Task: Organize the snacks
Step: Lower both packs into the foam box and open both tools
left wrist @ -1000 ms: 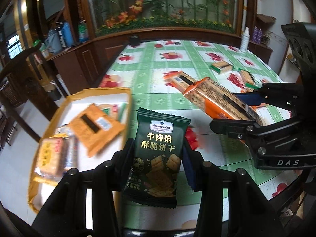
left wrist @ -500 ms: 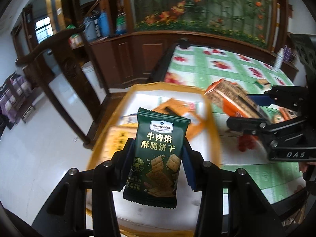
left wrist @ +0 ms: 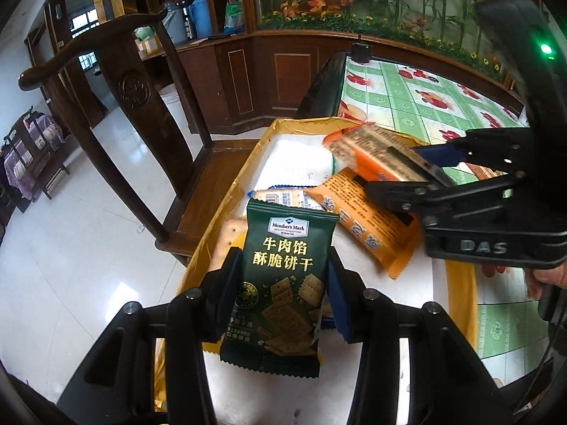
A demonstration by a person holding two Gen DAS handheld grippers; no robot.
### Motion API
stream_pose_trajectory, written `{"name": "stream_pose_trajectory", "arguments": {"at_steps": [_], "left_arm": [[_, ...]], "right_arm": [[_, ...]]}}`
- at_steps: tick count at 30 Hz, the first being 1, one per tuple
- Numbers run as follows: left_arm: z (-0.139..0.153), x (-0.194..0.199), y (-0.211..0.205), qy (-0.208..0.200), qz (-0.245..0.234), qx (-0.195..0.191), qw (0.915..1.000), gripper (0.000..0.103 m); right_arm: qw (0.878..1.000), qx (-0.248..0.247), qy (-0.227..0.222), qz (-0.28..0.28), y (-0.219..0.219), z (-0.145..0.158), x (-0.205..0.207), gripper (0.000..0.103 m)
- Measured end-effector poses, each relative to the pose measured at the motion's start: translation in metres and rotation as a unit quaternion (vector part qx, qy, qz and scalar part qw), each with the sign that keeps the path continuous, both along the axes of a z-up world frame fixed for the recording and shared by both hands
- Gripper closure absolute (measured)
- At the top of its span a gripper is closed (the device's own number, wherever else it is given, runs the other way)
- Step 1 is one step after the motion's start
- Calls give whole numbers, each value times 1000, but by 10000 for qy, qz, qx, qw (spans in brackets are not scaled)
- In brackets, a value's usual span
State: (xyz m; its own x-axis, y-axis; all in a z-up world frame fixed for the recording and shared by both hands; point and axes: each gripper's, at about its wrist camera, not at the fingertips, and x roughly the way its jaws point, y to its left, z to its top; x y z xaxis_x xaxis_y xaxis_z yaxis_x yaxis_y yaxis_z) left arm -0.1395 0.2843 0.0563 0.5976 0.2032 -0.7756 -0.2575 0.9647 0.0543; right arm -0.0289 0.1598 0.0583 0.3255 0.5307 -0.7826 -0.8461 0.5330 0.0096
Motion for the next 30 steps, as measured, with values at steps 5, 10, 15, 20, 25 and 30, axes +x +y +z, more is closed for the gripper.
{"name": "stream_pose_trajectory", "arguments": {"at_steps": [5, 10, 15, 20, 25, 30], "left_arm": [[1, 2, 0, -24, 12, 36, 10000, 56], [-1, 1, -1, -67, 136, 85, 9998, 52], [-1, 0, -5, -73, 218, 132, 9996, 26], [5, -3, -10, -141, 300, 90, 9994, 22], [15, -8, -28, -302, 271, 219, 9989, 17], [25, -7, -56, -441, 68, 227, 9987, 14]], "right_arm": [[9999, -99, -51, -28, 13, -7, -3, 47], [9999, 112, 58, -83, 4, -3, -5, 36], [9994, 290, 126, -155, -9, 2, -7, 35], [9986, 489, 43, -217, -27, 13, -13, 35], [9970, 674, -97, -360, -53, 23, -20, 31], [9951, 775, -111, -605, -86, 26, -21, 31]]}}
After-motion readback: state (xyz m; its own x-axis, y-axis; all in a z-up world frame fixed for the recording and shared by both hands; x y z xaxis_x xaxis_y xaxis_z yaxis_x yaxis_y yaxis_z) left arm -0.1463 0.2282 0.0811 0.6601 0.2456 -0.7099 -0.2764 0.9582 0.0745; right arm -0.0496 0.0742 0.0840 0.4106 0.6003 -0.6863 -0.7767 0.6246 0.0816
